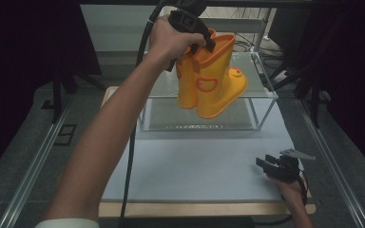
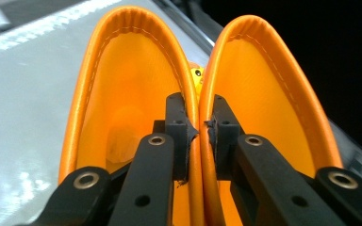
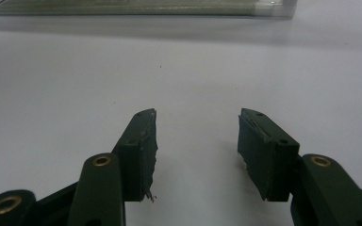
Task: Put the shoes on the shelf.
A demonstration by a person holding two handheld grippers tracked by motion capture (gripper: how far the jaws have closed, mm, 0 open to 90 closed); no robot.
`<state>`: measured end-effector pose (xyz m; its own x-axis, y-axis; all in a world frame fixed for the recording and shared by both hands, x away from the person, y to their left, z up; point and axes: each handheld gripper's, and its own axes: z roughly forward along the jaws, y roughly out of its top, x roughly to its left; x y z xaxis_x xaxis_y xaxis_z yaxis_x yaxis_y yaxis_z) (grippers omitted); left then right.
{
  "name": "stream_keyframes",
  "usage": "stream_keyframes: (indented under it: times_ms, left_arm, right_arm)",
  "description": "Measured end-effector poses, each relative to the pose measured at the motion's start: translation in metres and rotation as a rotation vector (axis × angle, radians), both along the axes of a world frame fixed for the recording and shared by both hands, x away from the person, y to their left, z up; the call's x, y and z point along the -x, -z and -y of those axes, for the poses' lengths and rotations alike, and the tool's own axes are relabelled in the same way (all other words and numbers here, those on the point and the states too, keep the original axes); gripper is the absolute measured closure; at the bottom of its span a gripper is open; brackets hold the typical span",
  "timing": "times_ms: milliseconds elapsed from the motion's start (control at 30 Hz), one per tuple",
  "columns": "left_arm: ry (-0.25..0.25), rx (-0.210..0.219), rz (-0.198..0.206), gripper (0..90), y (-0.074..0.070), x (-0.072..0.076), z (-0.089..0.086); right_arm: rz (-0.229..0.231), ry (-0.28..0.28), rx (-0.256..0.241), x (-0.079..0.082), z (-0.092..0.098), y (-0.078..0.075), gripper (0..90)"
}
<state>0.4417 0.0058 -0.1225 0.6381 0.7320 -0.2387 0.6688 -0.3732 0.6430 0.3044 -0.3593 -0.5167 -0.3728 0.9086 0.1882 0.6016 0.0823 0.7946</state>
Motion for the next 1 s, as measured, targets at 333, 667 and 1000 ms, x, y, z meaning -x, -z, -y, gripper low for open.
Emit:
stream_keyframes:
  times_ms: [333,667,1000]
  left_arm:
    - [-0.148,-0.017,-0.008,81.7,0.01,-0.048,0.006]
    - [-0.296,0.002,-0.022,81.8,0.032,-0.099,0.006]
    - [-0.362,-0.041,-0.021,79.0,0.051,-0.113,-0.013]
  right_arm:
    - [0.003,0.008,-0.011,0.0,0.002,-0.001,47.5]
    - [0.007,0.006,-0.012,0.0,0.001,-0.003,47.5]
    - [0.003,-0.008,0.004,-0.002,-0.003,0.0,47.4]
